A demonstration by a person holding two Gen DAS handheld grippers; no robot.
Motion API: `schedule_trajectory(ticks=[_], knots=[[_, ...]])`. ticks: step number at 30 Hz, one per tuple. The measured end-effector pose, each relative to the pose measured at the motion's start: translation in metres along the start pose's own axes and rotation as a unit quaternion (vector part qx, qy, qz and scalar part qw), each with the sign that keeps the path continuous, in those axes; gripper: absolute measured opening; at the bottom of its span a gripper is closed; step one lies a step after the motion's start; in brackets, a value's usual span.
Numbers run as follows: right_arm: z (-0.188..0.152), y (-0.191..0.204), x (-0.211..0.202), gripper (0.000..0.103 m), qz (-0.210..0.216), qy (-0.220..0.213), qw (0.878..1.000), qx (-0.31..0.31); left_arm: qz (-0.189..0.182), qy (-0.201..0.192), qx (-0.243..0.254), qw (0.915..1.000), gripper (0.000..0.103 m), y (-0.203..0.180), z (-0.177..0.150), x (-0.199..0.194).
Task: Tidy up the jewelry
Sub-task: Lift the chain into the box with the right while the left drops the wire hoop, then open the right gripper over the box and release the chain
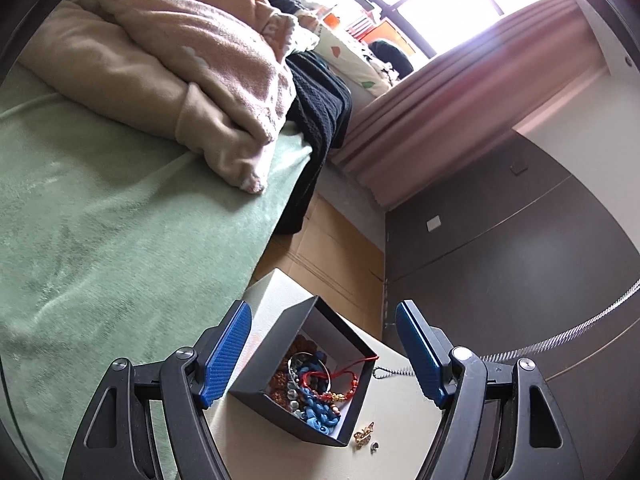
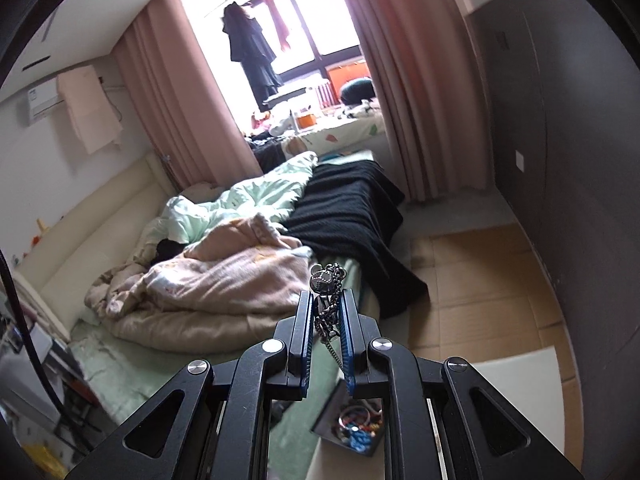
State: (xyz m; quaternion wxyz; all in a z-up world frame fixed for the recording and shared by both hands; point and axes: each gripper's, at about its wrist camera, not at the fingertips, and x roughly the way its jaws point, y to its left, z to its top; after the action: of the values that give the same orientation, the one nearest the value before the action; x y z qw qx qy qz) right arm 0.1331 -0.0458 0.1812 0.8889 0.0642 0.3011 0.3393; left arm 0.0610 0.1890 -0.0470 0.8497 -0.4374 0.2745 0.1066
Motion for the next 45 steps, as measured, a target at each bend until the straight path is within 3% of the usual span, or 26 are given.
schedule_trajectory(ticks=[6, 20, 22, 24, 27, 34, 39, 45], knots=[[0.004, 0.026, 0.023, 0.014, 0.003, 0.004, 1.0, -0.018, 0.001, -0.006, -0.01, 0.9999, 0.075, 0.012, 0.008, -0.009], [-0.045, 0.007, 0.103, 0.014, 0.008, 0.075, 0.997, 0.007, 0.008, -0.017, -0.016, 0.9997, 0.075, 0.02, 0.014, -0.017], [-0.054, -0.002, 0.113, 0.015, -0.001, 0.095, 0.995, 0.013, 0.008, -0.016, -0.015, 0.9997, 0.075, 0.019, 0.014, -0.016], [-0.066, -0.012, 0.119, 0.025, -0.001, 0.119, 0.993, 0.02, 0.009, -0.016, -0.011, 0.9998, 0.075, 0.016, 0.013, -0.016], [-0.078, -0.026, 0.112, 0.031, -0.001, 0.123, 0.992, 0.03, 0.012, -0.015, -0.003, 0.9998, 0.075, 0.011, 0.01, -0.014], [-0.111, -0.08, 0.075, 0.032, -0.024, 0.122, 0.989, 0.08, 0.02, -0.009, 0.029, 0.9993, 0.075, -0.006, -0.001, -0.008], [-0.144, -0.132, 0.047, 0.051, -0.055, 0.111, 0.983, 0.132, 0.029, -0.001, 0.066, 0.9974, 0.075, -0.027, -0.016, 0.002], [-0.181, -0.191, 0.037, 0.052, -0.078, 0.127, 0.97, 0.193, 0.039, 0.033, 0.14, 0.9889, 0.075, -0.066, -0.051, 0.027]])
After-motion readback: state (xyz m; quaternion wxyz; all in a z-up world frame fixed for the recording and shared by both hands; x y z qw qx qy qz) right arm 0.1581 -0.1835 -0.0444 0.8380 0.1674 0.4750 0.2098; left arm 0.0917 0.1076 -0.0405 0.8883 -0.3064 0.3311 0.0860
